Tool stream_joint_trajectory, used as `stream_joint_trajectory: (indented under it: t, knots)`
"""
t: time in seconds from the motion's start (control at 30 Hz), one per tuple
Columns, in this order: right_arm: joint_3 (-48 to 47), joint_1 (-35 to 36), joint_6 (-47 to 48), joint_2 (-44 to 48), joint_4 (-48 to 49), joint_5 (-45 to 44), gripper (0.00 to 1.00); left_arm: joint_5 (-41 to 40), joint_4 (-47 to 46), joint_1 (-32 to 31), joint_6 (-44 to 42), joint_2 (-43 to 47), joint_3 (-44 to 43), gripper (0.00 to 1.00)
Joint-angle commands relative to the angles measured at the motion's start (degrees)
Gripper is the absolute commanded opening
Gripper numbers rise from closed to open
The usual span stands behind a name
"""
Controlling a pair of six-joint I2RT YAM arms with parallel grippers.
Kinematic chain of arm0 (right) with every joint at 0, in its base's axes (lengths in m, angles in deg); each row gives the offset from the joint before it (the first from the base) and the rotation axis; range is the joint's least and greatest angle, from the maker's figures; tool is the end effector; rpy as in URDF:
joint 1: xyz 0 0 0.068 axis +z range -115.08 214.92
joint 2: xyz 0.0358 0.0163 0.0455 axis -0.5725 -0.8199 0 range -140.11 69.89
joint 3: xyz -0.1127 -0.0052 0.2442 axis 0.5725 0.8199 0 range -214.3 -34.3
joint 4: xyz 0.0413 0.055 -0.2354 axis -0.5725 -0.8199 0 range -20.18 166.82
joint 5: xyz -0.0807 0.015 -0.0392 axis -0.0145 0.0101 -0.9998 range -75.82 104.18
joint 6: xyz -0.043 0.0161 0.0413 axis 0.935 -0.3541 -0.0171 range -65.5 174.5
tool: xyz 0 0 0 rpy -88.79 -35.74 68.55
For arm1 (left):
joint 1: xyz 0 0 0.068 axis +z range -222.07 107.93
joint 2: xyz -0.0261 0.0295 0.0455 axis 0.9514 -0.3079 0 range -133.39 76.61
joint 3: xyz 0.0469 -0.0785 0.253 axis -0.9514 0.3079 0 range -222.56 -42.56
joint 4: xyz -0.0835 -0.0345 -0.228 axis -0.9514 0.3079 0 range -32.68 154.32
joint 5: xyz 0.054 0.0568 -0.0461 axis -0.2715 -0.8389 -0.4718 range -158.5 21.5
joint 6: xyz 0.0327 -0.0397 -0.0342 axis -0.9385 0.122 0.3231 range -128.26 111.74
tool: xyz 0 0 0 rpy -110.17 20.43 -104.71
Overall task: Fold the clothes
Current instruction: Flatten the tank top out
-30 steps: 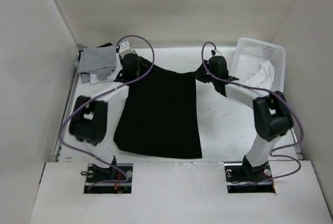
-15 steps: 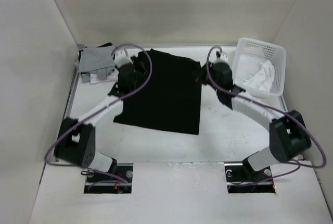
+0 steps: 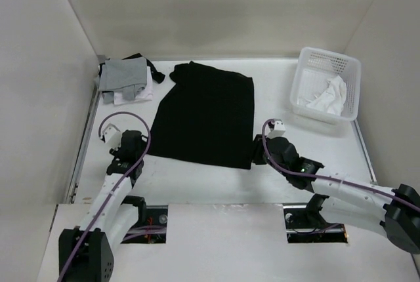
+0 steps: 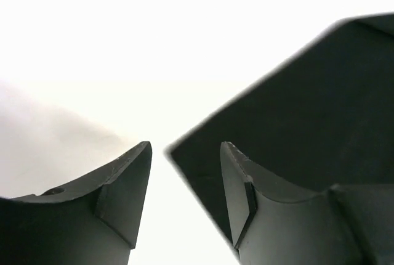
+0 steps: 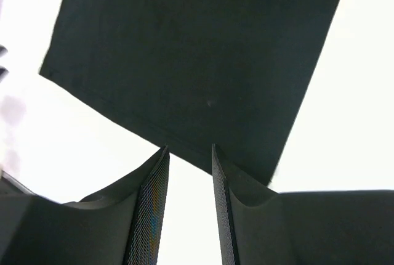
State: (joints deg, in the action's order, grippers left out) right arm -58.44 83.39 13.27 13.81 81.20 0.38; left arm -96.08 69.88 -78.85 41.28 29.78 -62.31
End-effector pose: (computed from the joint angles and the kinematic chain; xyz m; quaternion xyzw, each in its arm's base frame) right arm 0.1447 0.1465 0.2046 0.0086 0.8512 0.2900 0.4373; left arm 0.1623 0.0025 0.1794 -0.4148 0.7814 -0.0048 0.4661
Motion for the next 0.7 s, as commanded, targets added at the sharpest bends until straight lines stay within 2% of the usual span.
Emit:
stream_joint_trajectory:
  t: [0.0,0.1,0.23,0.47,0.6,0.67]
  knots:
    - [0.32,0.27,0.1,0.18,1.07,-2.02,0.39,3.57,3.27,4.44,2.5,-0.97,1.47,0.47]
    - [0.5,0.35,0.98,-0.87,2.29,-2.19,0.39,8.22,-2.87,7.26,0.13,-5.98,2.17,0.45]
    - [0.94,0.35,0.98,-2.02,3.88,-2.02,0.39,13.41,-8.85,6.92,-0.93,-9.77,2.87,0.41]
    - [0.59,0.35,0.98,-5.53,6.34,-1.05,0.39,14.21,-8.95,6.56,-2.33,-6.61,4.8,0.4]
    - [-0.38,0.35,1.07,-7.29,7.22,-0.96,0.39,14.74,-9.83,6.92,-3.31,-9.85,4.19,0.28]
    - [-0.73,0.61,1.07,-7.82,7.39,-0.96,0.39,14.22,-10.18,6.92,-3.31,-10.56,3.93,0.26]
